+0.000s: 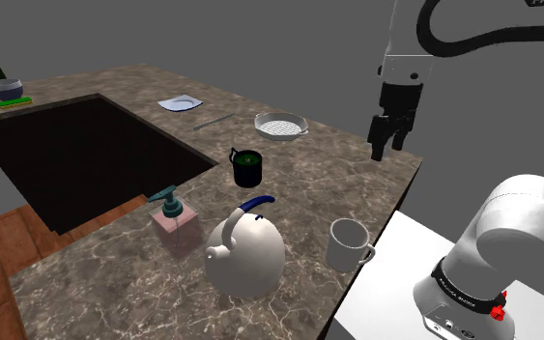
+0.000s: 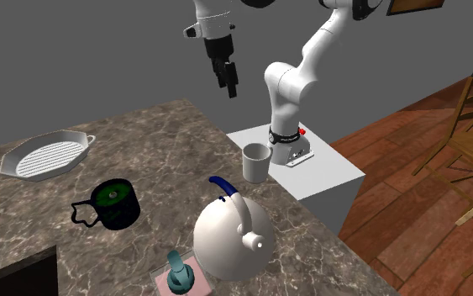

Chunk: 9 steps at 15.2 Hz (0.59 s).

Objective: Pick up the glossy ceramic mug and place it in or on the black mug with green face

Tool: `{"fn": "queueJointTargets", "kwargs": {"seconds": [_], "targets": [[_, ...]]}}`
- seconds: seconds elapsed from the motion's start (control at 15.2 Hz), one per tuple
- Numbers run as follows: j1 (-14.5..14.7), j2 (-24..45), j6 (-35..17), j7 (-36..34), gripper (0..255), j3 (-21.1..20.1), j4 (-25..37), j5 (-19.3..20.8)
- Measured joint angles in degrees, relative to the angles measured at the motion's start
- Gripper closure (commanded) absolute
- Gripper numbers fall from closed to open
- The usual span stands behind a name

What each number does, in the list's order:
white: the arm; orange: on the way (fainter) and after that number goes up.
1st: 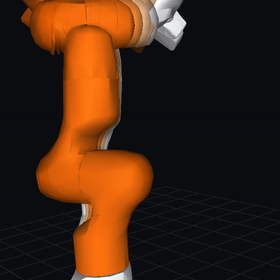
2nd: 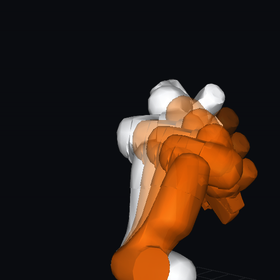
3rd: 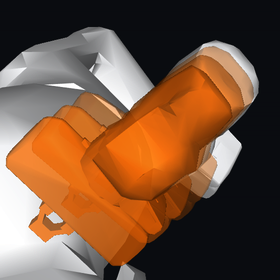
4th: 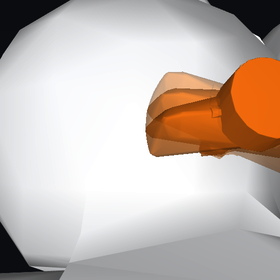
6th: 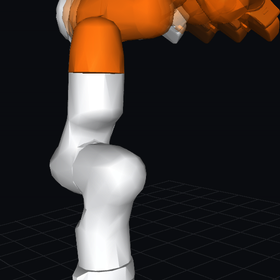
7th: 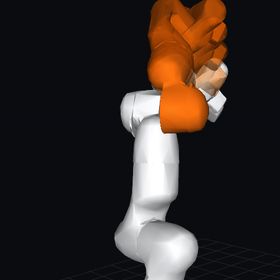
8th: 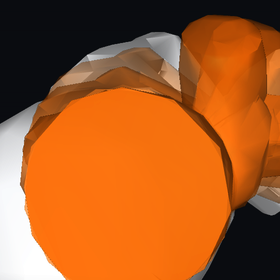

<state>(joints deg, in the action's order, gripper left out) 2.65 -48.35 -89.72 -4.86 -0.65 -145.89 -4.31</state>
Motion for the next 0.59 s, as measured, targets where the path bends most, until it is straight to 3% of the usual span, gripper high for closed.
{"fn": "queueJointTargets", "kwargs": {"seconds": [0.59], "targets": [[5.2, -4.1, -13.4, -8.5, 0, -9.0, -15.6, -9.4]]}}
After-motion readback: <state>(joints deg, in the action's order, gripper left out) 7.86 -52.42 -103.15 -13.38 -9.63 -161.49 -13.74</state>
